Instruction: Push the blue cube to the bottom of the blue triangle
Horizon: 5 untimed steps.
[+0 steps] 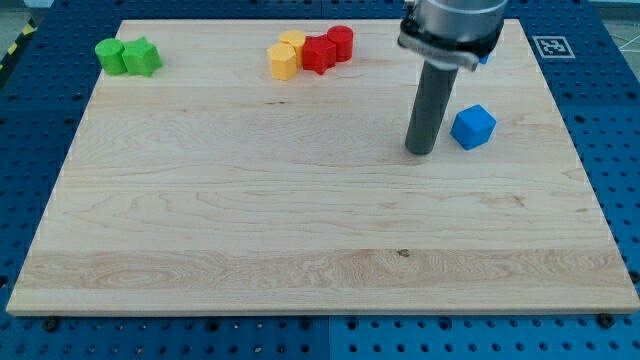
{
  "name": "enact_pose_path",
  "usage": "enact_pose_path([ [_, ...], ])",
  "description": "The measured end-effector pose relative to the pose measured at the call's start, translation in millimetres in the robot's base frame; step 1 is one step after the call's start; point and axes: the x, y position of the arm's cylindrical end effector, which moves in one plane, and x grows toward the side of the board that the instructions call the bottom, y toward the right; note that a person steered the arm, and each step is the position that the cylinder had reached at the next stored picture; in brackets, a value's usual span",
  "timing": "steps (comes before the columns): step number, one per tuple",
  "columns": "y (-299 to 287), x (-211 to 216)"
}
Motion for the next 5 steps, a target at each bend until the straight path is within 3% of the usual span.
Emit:
enact_pose_path([
  [1, 14.3, 33.4],
  [2, 73.7, 27.2],
  [5, 70.2, -3.7],
])
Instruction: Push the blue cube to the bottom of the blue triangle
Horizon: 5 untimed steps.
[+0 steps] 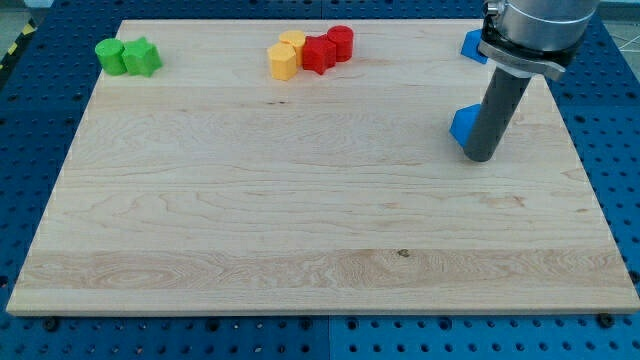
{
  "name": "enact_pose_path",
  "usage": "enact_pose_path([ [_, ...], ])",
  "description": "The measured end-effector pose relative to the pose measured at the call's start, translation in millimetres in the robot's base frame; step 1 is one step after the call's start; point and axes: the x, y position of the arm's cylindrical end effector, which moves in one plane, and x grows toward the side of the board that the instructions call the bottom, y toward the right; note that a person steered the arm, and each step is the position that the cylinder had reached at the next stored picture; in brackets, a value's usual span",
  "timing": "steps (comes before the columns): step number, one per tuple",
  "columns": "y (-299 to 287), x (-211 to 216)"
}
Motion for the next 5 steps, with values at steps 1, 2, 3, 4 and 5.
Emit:
enact_pose_path([
  [1, -0.1, -17.1],
  [2, -0.1, -44.0],
  [3, -0.1, -71.7],
  [4, -0.1, -99.0],
  [5, 0.2, -126.0],
])
